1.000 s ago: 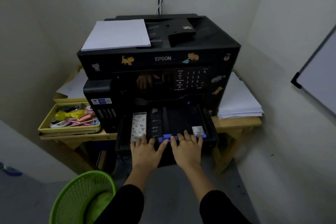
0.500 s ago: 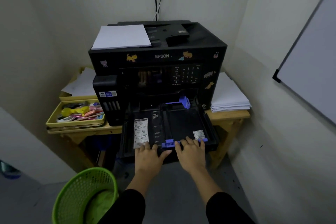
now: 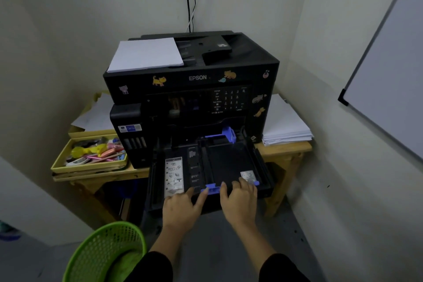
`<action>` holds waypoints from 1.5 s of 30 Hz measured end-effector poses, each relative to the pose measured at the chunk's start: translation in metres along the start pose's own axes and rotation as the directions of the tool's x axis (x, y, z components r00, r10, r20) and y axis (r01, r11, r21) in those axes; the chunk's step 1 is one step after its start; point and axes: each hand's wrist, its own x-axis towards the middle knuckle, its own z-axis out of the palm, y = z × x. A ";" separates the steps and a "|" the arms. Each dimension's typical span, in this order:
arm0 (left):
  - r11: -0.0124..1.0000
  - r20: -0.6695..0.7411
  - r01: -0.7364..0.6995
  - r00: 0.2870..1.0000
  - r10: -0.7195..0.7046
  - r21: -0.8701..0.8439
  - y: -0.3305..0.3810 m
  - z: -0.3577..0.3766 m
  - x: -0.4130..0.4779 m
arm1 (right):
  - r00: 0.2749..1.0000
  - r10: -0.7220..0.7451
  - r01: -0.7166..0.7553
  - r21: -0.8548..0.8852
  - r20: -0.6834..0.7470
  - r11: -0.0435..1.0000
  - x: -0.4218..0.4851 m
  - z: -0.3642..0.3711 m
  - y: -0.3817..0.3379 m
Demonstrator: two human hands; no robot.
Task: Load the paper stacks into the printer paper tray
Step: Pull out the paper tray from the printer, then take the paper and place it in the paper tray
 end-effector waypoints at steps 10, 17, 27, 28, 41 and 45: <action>0.927 -0.210 0.025 0.971 -0.111 -0.373 0.034 -0.053 0.086 | 0.980 -0.025 0.069 0.221 -0.197 0.973 0.100 -0.032 -0.060; 0.931 -0.669 -0.209 0.742 -0.048 -0.299 0.053 -0.146 0.177 | 0.891 -0.163 0.366 0.459 -0.423 0.809 0.188 -0.091 -0.140; 0.973 -0.516 0.016 0.846 -0.136 -0.229 -0.025 -0.265 0.294 | 0.973 -0.143 0.221 0.562 -0.181 0.797 0.308 -0.130 -0.264; 0.982 -0.462 0.053 0.877 -0.133 -0.182 -0.035 -0.270 0.304 | 0.985 -0.131 0.170 0.554 -0.109 0.815 0.318 -0.129 -0.273; 0.953 -0.177 0.283 0.938 -0.299 -0.111 -0.069 -0.274 0.346 | 0.924 0.050 -0.212 0.399 0.380 0.892 0.376 -0.104 -0.324; 0.922 -0.120 0.343 0.923 -0.366 -0.179 -0.070 -0.278 0.353 | 0.917 -0.035 -0.135 0.391 0.397 0.910 0.380 -0.106 -0.338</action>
